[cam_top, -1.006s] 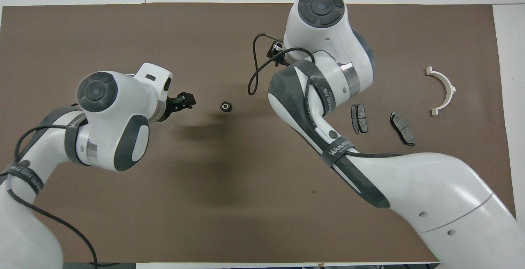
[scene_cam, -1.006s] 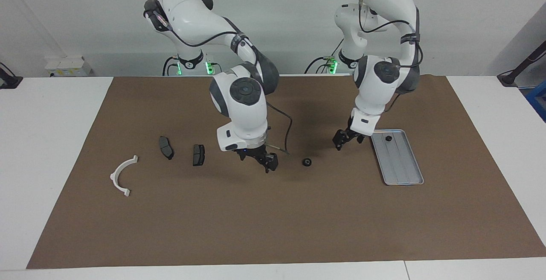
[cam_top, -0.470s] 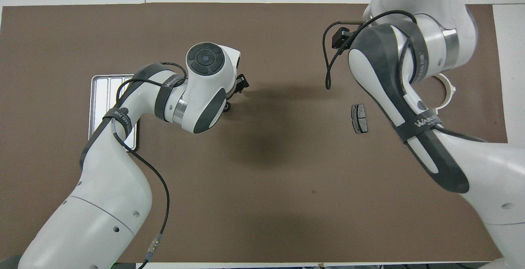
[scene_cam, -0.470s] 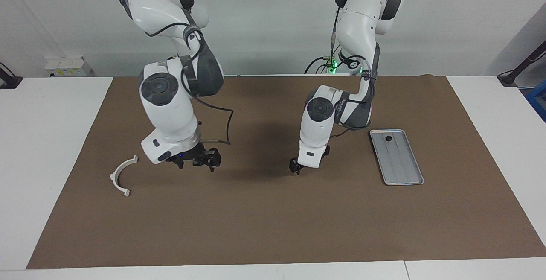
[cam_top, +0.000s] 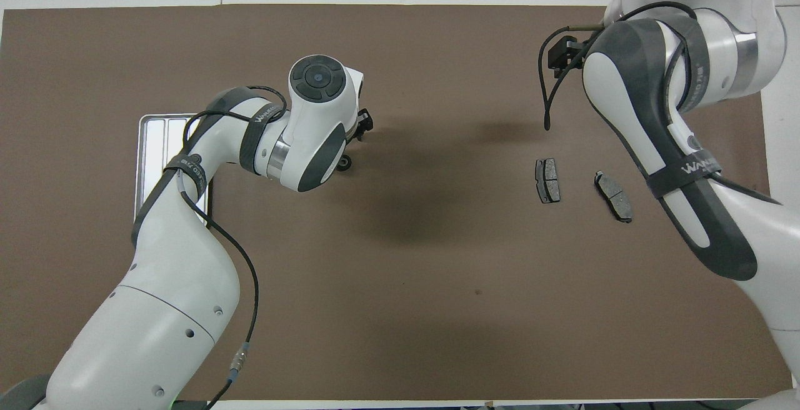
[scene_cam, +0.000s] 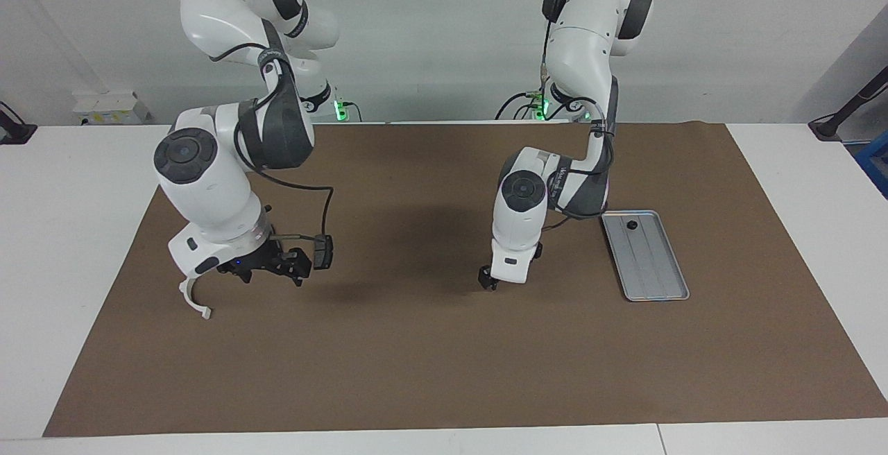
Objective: Pick bearing gear from pile to tray
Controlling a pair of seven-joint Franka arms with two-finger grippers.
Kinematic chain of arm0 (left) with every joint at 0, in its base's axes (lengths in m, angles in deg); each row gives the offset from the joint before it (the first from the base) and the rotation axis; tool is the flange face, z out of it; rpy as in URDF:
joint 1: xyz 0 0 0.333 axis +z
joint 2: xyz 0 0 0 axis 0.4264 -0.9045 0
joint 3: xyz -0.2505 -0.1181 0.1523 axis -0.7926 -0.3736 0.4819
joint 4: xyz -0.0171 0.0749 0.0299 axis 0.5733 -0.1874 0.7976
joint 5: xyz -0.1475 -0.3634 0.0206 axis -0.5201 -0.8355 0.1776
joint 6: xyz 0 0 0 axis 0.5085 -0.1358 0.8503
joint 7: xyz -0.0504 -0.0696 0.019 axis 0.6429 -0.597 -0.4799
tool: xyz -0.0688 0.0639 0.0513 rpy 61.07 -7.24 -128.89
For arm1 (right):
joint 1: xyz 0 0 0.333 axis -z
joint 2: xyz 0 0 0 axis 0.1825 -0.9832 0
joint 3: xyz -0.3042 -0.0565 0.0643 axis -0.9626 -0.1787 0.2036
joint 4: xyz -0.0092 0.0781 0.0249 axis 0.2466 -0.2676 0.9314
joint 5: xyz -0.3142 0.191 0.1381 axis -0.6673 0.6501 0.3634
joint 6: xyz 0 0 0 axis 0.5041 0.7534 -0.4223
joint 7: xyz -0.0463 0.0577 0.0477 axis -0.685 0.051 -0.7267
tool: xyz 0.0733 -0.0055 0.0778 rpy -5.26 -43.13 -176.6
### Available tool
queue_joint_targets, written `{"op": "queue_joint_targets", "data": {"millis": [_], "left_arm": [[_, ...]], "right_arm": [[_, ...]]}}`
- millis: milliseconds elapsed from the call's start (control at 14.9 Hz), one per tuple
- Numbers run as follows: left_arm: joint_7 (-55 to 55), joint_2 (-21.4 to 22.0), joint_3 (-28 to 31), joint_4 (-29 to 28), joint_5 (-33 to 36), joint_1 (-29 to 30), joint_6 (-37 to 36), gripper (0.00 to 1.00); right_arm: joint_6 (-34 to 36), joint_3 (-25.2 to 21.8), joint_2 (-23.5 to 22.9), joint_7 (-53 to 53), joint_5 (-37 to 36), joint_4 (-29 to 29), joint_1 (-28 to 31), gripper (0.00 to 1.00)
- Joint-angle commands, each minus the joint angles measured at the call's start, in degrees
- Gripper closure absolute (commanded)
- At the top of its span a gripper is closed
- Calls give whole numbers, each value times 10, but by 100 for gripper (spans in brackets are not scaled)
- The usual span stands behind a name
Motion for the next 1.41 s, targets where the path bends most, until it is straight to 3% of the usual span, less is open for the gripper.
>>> {"op": "queue_joint_targets", "data": {"millis": [0, 268, 604, 805, 1006, 1073, 1208, 1342], "left_arm": [[-6, 45, 2, -63, -23, 4, 20, 7], [0, 61, 2, -119, -30, -4, 79, 10], [4, 62, 2, -121, -32, -9, 79, 16], [13, 65, 2, -128, -33, -18, 83, 16], [13, 66, 2, -138, -35, -19, 94, 23], [13, 66, 2, -141, -35, -19, 95, 33], [13, 68, 2, -140, -36, -19, 94, 72], [11, 70, 2, -136, -36, -14, 91, 95]], "right_arm": [[1, 11, 15, 11, -3, -19, 18, 0], [-2, 11, 15, 11, -3, -19, 19, 0], [-5, 7, 18, 37, -3, -19, 20, 0], [-13, -20, 49, 88, -2, -39, 10, 0], [-35, -41, 101, 132, 6, -89, 7, 0], [-35, -51, 130, 146, 8, -117, 5, 0], [-32, -58, 190, 159, 10, -161, 3, 0], [-9, -65, 252, 159, 16, -192, -2, 0]]}}
